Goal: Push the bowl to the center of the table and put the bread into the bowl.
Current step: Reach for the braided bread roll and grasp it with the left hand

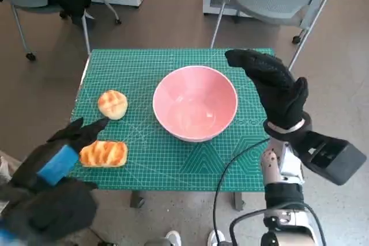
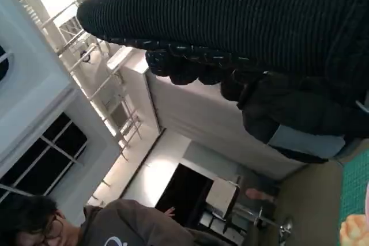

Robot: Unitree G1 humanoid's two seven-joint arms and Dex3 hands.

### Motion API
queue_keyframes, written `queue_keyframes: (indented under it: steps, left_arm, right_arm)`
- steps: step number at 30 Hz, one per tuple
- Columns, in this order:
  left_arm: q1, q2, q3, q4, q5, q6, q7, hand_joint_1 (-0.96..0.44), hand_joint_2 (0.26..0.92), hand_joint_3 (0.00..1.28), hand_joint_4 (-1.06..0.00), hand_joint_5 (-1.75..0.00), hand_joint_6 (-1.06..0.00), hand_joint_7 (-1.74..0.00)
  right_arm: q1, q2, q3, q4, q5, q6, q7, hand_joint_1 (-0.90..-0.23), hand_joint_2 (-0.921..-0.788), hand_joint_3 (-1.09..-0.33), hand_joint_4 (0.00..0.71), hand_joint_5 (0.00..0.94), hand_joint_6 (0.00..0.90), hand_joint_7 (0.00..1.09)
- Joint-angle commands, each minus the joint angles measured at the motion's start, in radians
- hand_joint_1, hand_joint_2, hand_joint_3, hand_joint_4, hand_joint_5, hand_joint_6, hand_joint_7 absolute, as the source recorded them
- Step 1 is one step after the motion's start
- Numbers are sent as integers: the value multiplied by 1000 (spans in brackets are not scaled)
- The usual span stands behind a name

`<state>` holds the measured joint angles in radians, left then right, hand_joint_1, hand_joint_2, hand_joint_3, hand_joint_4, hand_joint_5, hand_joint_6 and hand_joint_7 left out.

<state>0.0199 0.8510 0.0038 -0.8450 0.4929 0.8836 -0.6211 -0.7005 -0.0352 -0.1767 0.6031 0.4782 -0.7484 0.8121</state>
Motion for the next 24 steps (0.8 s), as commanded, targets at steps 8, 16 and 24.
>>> queue_keyframes:
  steps: [8, 16, 24]
  left_arm:
    - [-146, 1, -185, 195, 100, 56, 10, -14, 717, 4, -64, 0, -216, 0]
    - [-202, -23, -227, 321, 117, 35, 30, -70, 714, 1, -56, 0, -216, 0]
    - [-233, -45, -249, 408, 121, 16, 51, -105, 716, 2, -64, -3, -229, -6]
  right_arm:
    - [18, -8, -5, 6, 9, 26, 9, -699, -921, -865, 39, 0, -1, 218]
    - [27, -17, -11, -10, 19, 46, 10, -700, -921, -861, 38, 0, -1, 223]
    - [37, -18, -15, -29, 20, 60, 7, -702, -921, -846, 47, 4, -1, 261]
